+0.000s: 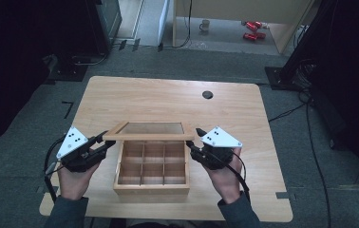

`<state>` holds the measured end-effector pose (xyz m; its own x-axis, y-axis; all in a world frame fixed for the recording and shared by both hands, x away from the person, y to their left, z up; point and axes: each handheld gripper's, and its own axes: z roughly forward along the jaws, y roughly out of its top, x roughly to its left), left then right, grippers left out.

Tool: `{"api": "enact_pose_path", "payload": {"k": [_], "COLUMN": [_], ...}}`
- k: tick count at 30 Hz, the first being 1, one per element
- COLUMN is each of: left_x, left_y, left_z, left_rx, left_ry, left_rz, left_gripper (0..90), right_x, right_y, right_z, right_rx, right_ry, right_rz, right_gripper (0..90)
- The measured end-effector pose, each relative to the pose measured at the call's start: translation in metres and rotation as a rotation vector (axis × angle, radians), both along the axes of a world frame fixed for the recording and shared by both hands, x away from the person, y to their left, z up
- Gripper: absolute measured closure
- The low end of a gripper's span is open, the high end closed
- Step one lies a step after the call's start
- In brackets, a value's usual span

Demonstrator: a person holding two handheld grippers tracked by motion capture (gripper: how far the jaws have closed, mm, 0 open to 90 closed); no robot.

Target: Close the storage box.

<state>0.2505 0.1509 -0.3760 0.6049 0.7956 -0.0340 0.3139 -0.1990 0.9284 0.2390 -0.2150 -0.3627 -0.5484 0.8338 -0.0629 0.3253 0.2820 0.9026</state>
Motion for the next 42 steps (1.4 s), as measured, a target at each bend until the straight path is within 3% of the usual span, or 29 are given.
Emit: {"api": "enact_pose_path", "payload": {"k": [12,27,42], "left_x": [-0.005,-0.013,-0.039], "left_y": [0.000,0.000,0.002], "left_z": [-0.005,-0.011,-0.004], "left_rx": [-0.005,-0.019,-0.001], "left_ry": [0.006,0.018,0.004], "left_rz": [-0.002,-0.009,-0.038], "left_gripper": [68.0,62.4,57.2], "right_x": [-0.006,-0.016,-0.023], "right_y": [0.001,0.002,0.002], "right_z": [-0.004,-0.011,-0.023], "right_rx": [0.003,0.003,0.014], "right_ry": [0.015,0.008,0.014], "right_rz": [0.029,0.028,0.027], "right_gripper": [66.5,67.3,65.9]}}
